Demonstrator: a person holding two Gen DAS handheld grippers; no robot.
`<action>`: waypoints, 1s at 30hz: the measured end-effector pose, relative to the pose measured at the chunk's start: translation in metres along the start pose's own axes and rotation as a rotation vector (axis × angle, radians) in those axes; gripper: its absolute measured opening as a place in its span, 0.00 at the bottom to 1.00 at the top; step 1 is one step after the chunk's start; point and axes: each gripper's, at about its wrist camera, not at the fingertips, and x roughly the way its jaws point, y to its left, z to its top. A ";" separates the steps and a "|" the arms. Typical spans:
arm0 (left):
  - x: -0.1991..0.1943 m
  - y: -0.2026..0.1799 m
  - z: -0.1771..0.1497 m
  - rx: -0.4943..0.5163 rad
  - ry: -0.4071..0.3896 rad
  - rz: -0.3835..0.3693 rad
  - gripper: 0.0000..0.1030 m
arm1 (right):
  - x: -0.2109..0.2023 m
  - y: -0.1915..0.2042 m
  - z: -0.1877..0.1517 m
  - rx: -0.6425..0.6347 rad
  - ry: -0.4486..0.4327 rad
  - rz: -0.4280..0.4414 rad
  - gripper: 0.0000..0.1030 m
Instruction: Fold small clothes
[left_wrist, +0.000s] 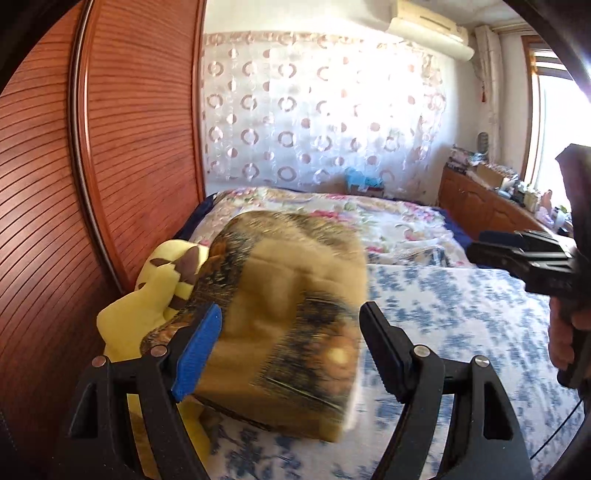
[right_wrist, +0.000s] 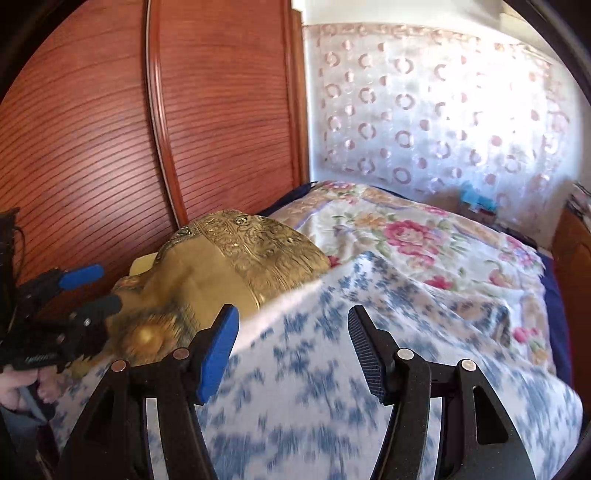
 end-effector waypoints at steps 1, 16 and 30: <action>-0.004 -0.004 0.000 0.004 -0.005 -0.010 0.76 | -0.014 -0.001 -0.006 0.010 -0.011 -0.013 0.62; -0.055 -0.062 -0.007 0.070 -0.054 -0.122 0.88 | -0.177 0.017 -0.086 0.105 -0.112 -0.206 0.68; -0.099 -0.125 0.011 0.112 -0.087 -0.164 0.88 | -0.281 0.048 -0.118 0.183 -0.180 -0.338 0.77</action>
